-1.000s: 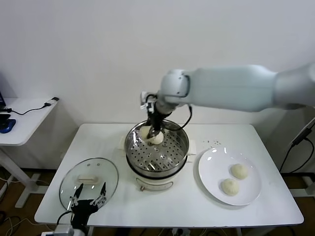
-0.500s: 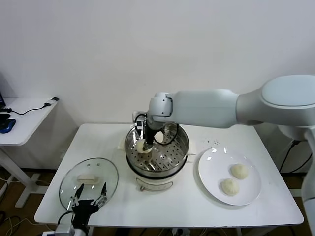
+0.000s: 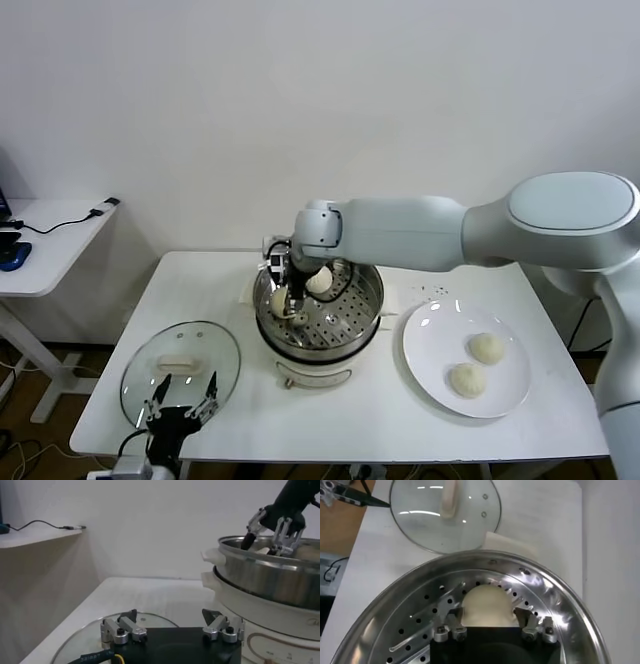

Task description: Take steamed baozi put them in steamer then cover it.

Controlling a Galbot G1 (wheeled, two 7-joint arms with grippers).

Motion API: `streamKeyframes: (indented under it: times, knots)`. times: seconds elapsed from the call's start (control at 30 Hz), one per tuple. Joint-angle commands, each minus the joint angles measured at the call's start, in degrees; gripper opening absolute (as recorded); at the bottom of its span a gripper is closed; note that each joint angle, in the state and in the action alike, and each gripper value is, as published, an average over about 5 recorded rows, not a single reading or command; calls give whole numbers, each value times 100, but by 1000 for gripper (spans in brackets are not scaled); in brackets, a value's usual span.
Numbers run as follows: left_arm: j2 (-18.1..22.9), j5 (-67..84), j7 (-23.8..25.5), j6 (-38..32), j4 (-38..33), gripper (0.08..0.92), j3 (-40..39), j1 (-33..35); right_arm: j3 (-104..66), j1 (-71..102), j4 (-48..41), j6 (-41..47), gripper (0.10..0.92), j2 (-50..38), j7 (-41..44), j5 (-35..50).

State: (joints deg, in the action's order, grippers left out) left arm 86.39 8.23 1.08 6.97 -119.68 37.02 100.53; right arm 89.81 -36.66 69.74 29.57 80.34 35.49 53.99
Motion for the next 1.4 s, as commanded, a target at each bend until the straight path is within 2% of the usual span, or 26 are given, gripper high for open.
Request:
streamKeyframes:
  times: [0.03,0.33,0.5,0.67,0.87,1.13,1.4]
  knots:
    - [1,-12,7,2,-4,823,-3,6,-56,-398,104,-311,813,-247,348,-229]
    - [-11,-27,13,23,-1,823,43,-42,930,-2637,920,-1339,823,-2109,2074,-219]
    - [-57,-5,9,-3,2,823,89,14,2170,-3498,1735,-1721,823,-3300,2535,-721]
    - [-22,2,6,-10,10,823,83,10,2942,-3380,2266,-1737,823,-4253,2411,-1737]
    - [1,-2,11,14,-12,823,86,11,2829,-2339,2530,-1382,823,-4875,2008,-2367]
    - [16,2,10,10,-3,823,102,22,1834,-632,2314,-1029,823,-5151,1543,-2855]
    - [16,-2,8,-3,22,823,85,39,767,771,1865,-738,823,-5073,1145,-3011]
